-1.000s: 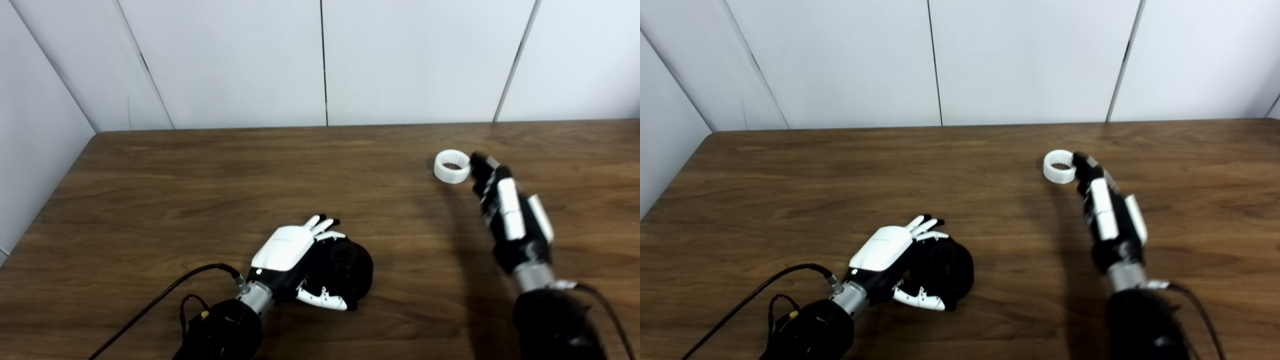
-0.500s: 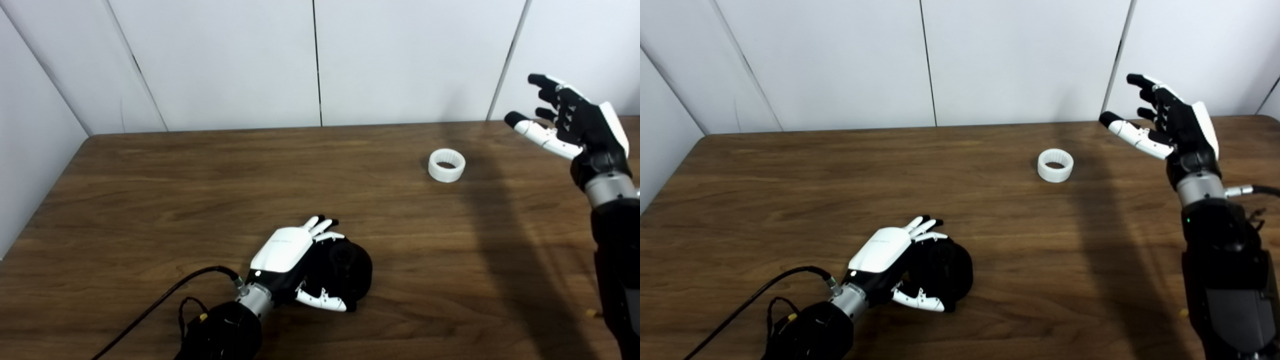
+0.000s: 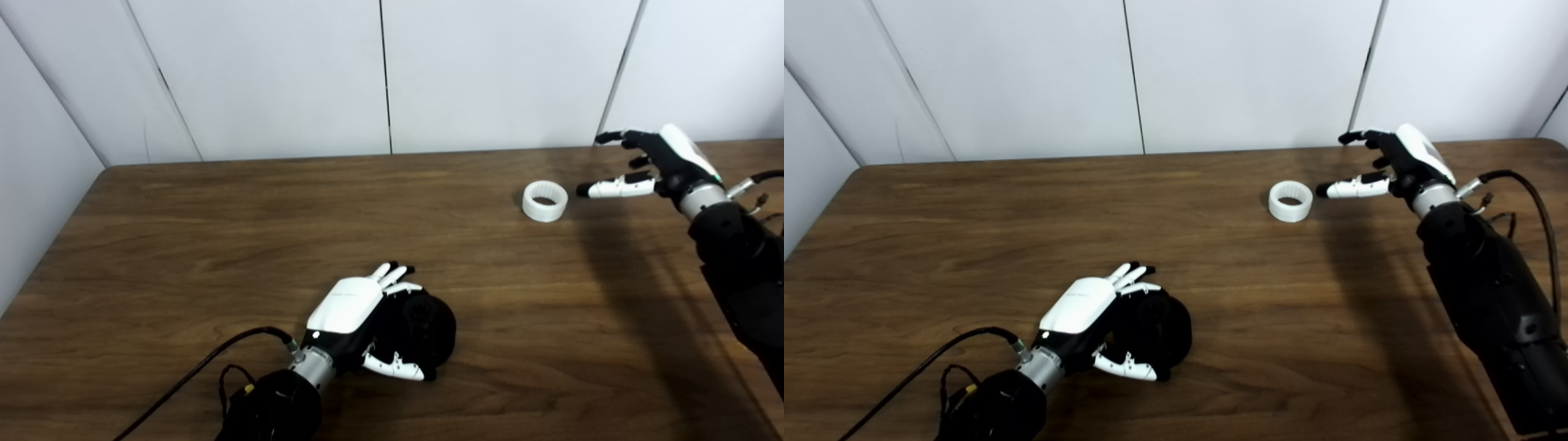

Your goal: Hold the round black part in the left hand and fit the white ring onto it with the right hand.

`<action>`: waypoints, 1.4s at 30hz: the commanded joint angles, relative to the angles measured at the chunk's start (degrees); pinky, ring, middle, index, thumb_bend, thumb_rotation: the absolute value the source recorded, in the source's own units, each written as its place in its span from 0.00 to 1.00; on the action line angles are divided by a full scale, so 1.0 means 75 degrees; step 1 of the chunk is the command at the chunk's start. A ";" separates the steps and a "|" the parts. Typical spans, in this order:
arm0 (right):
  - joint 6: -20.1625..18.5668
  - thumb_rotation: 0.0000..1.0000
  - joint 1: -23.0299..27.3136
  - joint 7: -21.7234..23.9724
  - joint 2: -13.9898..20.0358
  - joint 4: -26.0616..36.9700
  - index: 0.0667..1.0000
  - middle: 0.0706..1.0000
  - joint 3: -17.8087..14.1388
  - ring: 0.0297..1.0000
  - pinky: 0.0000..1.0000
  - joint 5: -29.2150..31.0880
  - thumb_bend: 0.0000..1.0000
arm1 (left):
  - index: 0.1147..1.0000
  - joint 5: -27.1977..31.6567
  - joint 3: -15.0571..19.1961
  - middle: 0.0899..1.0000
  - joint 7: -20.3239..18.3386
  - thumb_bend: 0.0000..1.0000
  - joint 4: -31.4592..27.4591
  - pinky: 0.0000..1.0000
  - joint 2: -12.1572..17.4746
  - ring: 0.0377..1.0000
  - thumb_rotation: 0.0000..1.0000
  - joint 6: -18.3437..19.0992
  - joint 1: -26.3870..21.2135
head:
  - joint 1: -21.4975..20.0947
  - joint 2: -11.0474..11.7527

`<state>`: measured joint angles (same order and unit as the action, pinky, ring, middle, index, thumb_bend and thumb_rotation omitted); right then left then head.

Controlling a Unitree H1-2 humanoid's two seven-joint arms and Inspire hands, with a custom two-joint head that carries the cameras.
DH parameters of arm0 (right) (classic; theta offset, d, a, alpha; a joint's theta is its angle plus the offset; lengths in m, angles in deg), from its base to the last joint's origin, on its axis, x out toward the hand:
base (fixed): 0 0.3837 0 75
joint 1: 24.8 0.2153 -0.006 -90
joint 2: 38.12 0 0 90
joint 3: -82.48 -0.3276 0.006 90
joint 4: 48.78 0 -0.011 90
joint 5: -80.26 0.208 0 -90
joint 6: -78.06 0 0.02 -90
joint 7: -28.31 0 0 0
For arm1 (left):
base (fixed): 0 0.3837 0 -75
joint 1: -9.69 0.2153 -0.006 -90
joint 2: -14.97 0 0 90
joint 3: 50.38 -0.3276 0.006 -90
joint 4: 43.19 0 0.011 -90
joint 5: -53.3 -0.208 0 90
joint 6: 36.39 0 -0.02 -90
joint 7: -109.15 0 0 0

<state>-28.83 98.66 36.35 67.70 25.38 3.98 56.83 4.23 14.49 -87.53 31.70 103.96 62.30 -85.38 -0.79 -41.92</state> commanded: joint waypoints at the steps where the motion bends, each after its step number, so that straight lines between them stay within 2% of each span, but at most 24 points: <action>1: 0.0361 0.32 0.0670 0.0018 0.0181 -0.0095 0.77 0.89 0.0033 0.90 0.72 -0.0209 0.90 | 0.76 0.0072 -0.0057 0.97 -0.0184 0.95 0.0100 0.89 -0.0026 1.00 0.48 -0.0012 0.0008 | -0.0009 -0.0003; 9: 0.0543 0.32 0.1099 0.0117 -0.0014 -0.1082 0.77 0.89 0.0251 0.91 0.74 -0.0424 0.89 | 0.76 0.0112 -0.0040 0.97 -0.0179 0.95 0.0117 0.88 -0.0009 1.00 0.46 -0.0062 0.0034 | 0.0013 0.0023; 16: 0.0320 0.34 0.1352 0.0283 -0.0288 -0.1418 0.78 0.89 0.0453 0.92 0.78 -0.0598 0.87 | 0.76 0.0116 -0.0023 0.97 -0.0242 0.95 0.0086 0.88 -0.0024 1.00 0.48 -0.0019 0.0056 | 0.0045 0.0014; 20: 0.0257 0.36 0.1390 0.0398 -0.0416 -0.1406 0.78 0.89 0.0506 0.93 0.82 -0.0671 0.89 | 0.76 0.0121 -0.0035 0.97 -0.0195 0.95 0.0104 0.89 -0.0034 1.00 0.47 -0.0069 0.0064 | 0.0064 -0.0014; 30: 0.0207 0.39 0.1382 0.0689 -0.0604 -0.1194 0.77 0.89 0.0775 0.94 0.85 -0.0871 0.90 | 0.76 0.0098 -0.0034 0.97 -0.0230 0.94 0.0159 0.90 -0.0090 1.00 0.46 -0.0022 -0.0013 | 0.0074 -0.0050; 42: 0.0265 0.38 0.1369 0.1056 -0.0513 -0.1069 0.78 0.90 0.1073 0.96 0.89 -0.1214 0.89 | 0.75 0.0103 -0.0001 0.96 -0.0127 0.95 0.0188 0.88 -0.0113 1.00 0.51 -0.0092 -0.0022 | 0.0107 -0.0077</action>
<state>-27.50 105.29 44.31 62.84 15.36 12.10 48.84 4.16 14.84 -87.33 32.09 103.29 61.78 -85.47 0.00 -42.45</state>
